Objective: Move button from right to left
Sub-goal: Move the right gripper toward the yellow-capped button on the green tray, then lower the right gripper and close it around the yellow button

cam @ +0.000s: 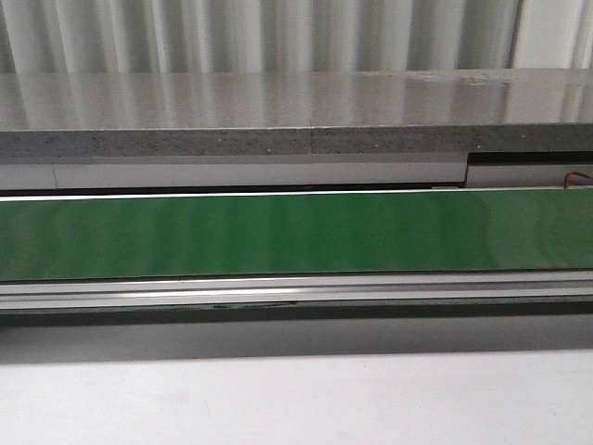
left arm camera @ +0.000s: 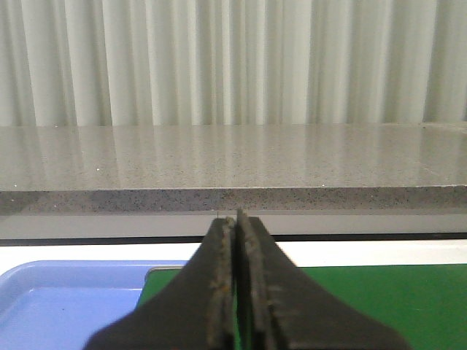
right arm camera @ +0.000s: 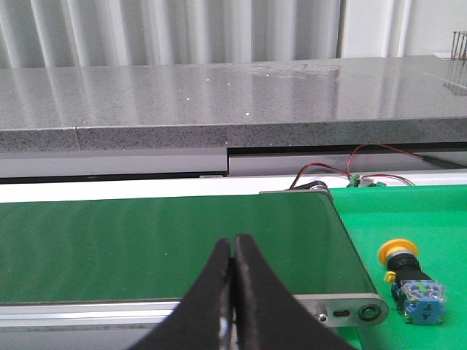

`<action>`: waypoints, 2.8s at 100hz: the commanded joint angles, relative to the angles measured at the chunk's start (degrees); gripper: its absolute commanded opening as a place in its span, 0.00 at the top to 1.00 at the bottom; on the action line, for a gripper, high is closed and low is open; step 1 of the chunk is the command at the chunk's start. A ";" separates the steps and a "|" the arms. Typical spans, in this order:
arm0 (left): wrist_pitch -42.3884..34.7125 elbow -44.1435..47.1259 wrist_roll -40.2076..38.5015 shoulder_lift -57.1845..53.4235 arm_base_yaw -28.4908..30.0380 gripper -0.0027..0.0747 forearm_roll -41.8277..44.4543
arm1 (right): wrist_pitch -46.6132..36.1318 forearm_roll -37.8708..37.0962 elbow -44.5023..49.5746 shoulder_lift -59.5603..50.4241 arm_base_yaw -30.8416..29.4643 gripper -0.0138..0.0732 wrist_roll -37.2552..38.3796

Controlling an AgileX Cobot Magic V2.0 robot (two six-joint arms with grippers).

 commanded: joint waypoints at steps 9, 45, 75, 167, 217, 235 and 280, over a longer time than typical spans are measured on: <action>-4.47 1.37 -0.29 -1.91 -0.22 0.99 -0.13 | -4.82 0.15 -0.96 -0.88 0.15 0.92 -0.07; -4.47 1.37 -0.29 -1.91 -0.22 0.99 -0.13 | -4.82 0.15 -0.96 -0.88 0.15 0.92 -0.07; -4.47 1.37 -0.29 -1.91 -0.22 0.99 -0.13 | -9.44 0.15 -1.02 -0.88 0.15 0.92 -0.07; -4.47 1.37 -0.29 -1.91 -0.22 0.99 -0.13 | 49.35 1.92 -50.27 35.63 -0.02 0.92 -0.07; -4.47 1.37 -0.29 -1.91 -0.22 0.99 -0.13 | 53.17 3.17 -50.09 39.63 -0.02 0.11 -0.07; -4.47 1.37 -0.29 -1.91 -0.22 0.99 -0.13 | 52.88 3.40 -50.15 45.24 -0.02 0.11 -0.35; -4.47 1.37 -0.29 -1.91 -0.22 0.99 -0.13 | 44.45 4.64 -58.51 63.64 -7.63 0.11 -8.21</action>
